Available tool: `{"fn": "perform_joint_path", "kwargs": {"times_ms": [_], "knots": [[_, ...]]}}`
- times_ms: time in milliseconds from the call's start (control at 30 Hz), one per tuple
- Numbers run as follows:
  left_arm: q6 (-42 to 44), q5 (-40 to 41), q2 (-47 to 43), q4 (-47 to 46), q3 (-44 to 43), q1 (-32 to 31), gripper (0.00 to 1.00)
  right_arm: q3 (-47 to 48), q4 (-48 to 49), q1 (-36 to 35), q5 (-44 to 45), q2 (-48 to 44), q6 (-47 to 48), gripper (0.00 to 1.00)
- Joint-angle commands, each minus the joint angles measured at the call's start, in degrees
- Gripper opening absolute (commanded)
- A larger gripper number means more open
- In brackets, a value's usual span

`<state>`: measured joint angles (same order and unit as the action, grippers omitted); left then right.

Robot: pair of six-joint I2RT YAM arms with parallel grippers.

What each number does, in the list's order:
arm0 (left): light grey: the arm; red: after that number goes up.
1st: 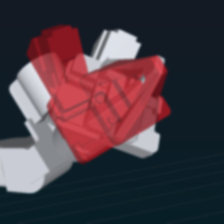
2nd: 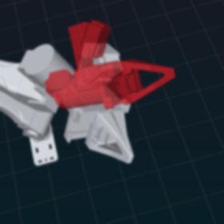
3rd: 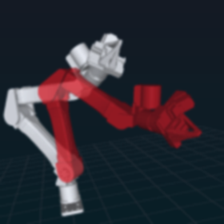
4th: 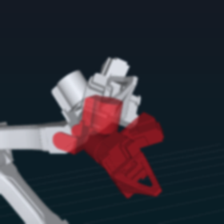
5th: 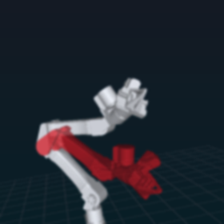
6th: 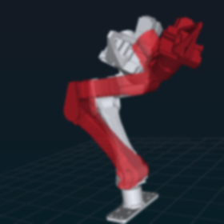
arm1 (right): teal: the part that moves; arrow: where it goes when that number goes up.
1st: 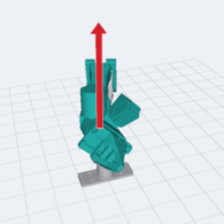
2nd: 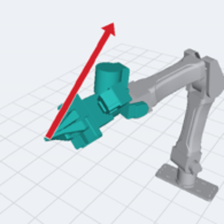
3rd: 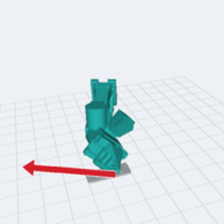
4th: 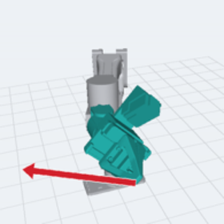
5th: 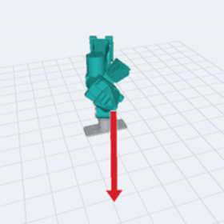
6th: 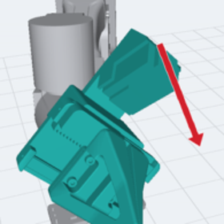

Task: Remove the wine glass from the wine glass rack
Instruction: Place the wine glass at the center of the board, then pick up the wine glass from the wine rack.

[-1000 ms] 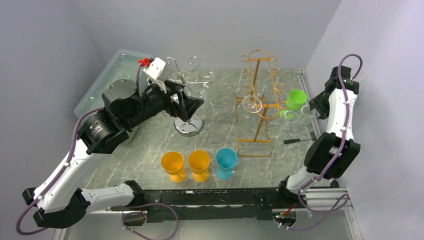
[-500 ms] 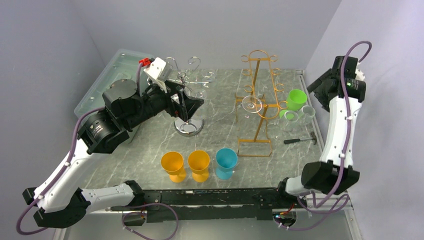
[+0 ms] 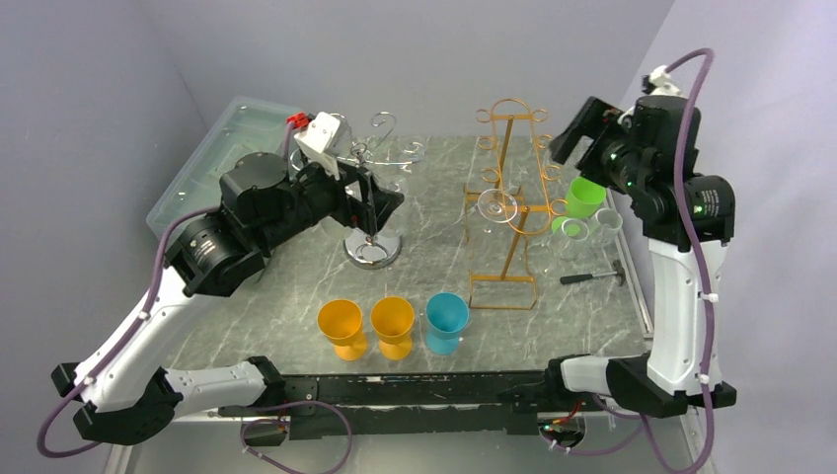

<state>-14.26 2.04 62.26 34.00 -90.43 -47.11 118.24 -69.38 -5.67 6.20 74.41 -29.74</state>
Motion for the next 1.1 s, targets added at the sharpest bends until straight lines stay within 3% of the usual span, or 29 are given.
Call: {"fn": "perform_joint_path", "kwargs": {"times_ms": [0, 133, 500, 700, 1067], "knots": [[-0.5, 2.3, 2.1, -0.3, -2.5, 0.2, 0.99, -1.4, -0.9, -8.2, -2.4, -1.1, 2.6, 0.97], [-1.4, 3.4, 2.9, -1.4, -2.0, 0.2, 1.0, 0.1, -3.8, -18.8, 5.3, -0.3, 3.0, 1.0], [-2.1, 4.1, 5.0, -2.5, -3.1, 0.2, 0.99, -1.6, -10.0, -37.0, 17.0, 3.8, 2.9, 1.0], [-1.5, 4.2, 4.7, -2.2, -3.8, 0.2, 1.0, 0.1, -11.7, -40.9, 22.6, 8.1, 3.2, 1.0], [-1.3, 4.2, 4.1, -2.1, -3.6, 0.2, 0.99, 0.5, -12.2, -41.2, 26.7, 10.1, 4.6, 0.99]]}}
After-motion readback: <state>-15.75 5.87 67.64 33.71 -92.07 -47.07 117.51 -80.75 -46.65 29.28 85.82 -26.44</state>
